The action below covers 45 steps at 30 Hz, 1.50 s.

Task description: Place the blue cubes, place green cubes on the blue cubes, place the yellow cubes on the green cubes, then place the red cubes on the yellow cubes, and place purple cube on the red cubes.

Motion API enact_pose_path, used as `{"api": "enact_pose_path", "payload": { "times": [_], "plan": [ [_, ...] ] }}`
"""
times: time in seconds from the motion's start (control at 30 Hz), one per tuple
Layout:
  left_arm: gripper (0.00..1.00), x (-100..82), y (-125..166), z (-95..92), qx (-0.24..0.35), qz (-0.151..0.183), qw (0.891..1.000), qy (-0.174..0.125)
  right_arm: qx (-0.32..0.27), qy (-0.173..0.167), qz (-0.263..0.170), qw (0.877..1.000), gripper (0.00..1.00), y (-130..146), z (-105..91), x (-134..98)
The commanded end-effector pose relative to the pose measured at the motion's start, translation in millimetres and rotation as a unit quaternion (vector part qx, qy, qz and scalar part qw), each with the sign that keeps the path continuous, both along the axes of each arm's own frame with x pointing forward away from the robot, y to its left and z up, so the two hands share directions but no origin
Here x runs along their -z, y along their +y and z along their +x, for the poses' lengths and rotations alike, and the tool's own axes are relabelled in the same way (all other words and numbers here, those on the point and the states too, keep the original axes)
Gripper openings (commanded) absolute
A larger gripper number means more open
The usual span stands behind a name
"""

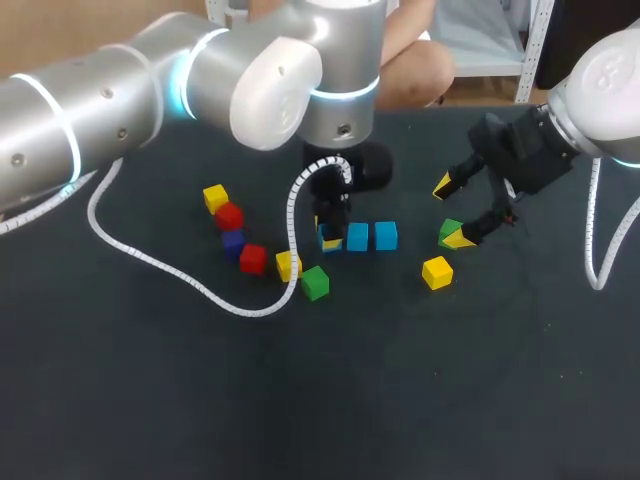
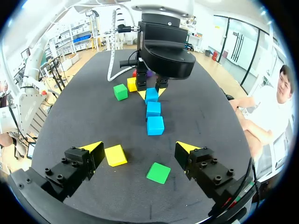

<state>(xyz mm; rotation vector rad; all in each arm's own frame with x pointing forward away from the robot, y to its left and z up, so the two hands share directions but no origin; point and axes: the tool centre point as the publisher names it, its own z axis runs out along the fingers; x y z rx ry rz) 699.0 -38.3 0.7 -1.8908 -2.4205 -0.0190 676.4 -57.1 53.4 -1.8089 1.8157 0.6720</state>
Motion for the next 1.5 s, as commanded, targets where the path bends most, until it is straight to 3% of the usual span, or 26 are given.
{"api": "enact_pose_path", "payload": {
  "times": [0.03,1.5],
  "plan": [
    [0.0,1.4,-0.7,2.3,0.001,0.0,1.0,0.003,0.0,0.0,0.001,1.0,1.0,-0.2,-0.2,0.0],
    [0.0,3.6,0.7,5.4,0.004,0.002,1.0,-0.001,0.0,0.0,0.001,1.0,1.0,-0.2,-0.2,0.0]
  ]
}}
